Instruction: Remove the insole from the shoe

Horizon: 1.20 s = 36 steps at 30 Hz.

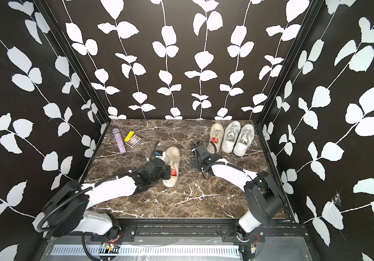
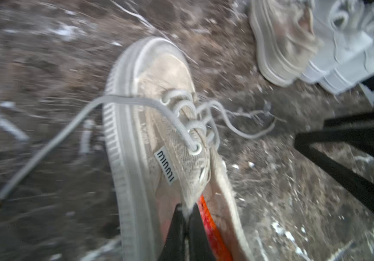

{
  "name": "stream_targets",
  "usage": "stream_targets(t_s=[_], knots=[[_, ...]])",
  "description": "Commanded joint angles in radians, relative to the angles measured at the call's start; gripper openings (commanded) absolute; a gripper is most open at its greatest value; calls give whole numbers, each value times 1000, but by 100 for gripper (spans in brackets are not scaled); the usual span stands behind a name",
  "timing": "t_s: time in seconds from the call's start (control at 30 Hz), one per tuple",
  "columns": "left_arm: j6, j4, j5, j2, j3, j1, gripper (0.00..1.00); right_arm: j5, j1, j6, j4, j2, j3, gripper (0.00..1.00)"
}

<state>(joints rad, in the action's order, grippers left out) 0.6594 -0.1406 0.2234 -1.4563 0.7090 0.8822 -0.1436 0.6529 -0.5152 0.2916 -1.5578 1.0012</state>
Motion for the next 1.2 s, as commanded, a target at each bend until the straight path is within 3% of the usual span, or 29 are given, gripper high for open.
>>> stream_targets(t_s=[0.0,0.2,0.3,0.57,0.93,1.17], knots=[[101,-93,4,-43,43,44,0,-7,8,-3,-25,34,-21,73],[153,-138,-60,-93,39,46,11,42,46,-17,-47,54,-31,70],[167,-172,-86,-108,32,47,22,51,62,-32,-52,53,-38,68],[25,-73,-51,-87,74,38,47,26,121,-104,-8,72,-50,64],[-8,-56,-106,-164,143,11,49,27,148,-236,17,65,-59,66],[-4,-52,-112,-187,159,1,43,68,169,-256,3,51,-56,67]])
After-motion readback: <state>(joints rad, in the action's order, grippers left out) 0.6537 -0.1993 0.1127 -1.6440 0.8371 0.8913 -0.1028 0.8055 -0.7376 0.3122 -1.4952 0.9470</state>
